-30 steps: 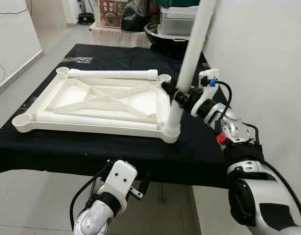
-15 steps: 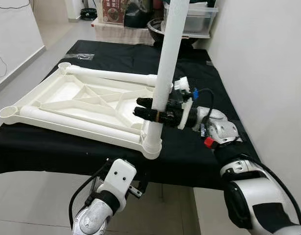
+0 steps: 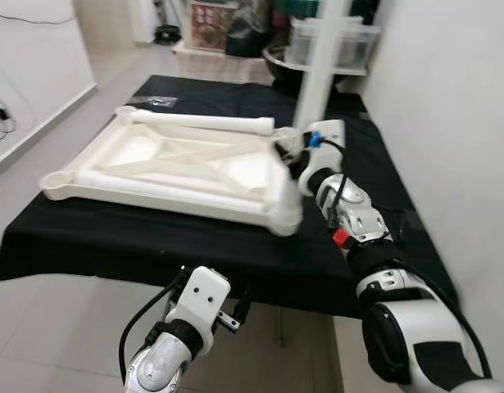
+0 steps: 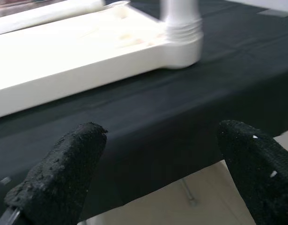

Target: Building children table

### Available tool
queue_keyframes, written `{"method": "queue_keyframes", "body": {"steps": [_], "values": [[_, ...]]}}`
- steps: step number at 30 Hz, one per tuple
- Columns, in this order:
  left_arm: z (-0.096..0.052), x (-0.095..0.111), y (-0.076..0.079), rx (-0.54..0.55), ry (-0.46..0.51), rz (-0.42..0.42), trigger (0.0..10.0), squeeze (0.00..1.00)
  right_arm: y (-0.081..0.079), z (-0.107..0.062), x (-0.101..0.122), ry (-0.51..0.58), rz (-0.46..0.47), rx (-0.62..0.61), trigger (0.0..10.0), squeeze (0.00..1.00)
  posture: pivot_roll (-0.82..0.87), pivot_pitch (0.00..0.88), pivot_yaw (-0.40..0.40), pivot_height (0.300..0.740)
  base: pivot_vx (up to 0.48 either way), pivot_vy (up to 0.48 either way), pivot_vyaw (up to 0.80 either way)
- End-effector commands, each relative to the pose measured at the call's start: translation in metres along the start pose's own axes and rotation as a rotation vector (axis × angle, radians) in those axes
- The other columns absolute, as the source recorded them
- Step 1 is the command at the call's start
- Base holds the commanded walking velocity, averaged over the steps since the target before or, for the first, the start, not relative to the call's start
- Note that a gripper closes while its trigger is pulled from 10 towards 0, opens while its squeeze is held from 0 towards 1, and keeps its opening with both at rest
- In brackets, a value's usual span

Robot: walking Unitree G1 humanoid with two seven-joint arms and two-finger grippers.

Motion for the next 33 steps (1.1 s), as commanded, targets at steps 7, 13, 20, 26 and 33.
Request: {"method": "queue_keyframes", "body": {"steps": [7, 13, 20, 26, 33], "values": [[0.002, -0.004, 0.002, 0.001, -0.012, 0.0, 10.0, 0.0, 0.02, -0.011, -0.021, -0.034, 0.034, -0.258, 0.0, 0.0, 0.13, 0.063, -0.12, 0.74, 0.0, 0.0, 0.0], [0.002, -0.004, 0.0, 0.0, -0.014, -0.004, 10.0, 0.0, -0.004, -0.008, 0.0, 0.109, 0.115, -0.095, 10.0, 1.0, 0.12, 0.072, -0.11, 0.74, 0.0, 0.0, 0.0], [0.003, -0.006, -0.001, 0.0, -0.017, -0.001, 10.0, 0.0, -0.009, -0.004, 0.033, 0.216, 0.152, 0.231, 10.0, 0.0, 0.13, 0.073, -0.107, 0.74, 0.0, 0.0, 0.0], [0.003, -0.006, -0.002, -0.001, -0.019, -0.002, 10.0, 0.0, -0.027, -0.011, 0.031, 0.047, 0.239, 0.693, 10.0, 0.0, 0.14, 0.076, -0.114, 0.74, 0.0, 0.0, 0.0], [0.003, -0.005, -0.002, 0.002, -0.017, 0.0, 10.0, 0.0, -0.053, -0.058, 0.006, -0.158, 0.104, 1.294, 10.0, 0.0, 0.13, 0.087, -0.116, 0.74, 0.0, 0.0, 0.0]]}}
Point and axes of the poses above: a point about 5 cm out from each wrist's last joint towards the gripper, its own z axis pointing out of the wrist towards the gripper, its own x axis along the axis of the wrist's last joint, y = z × x, the point moved 3 cm from there along z, pointing out of the wrist towards the gripper, and after that the axes turned 6 degrees about z, right-handed, at the moved point
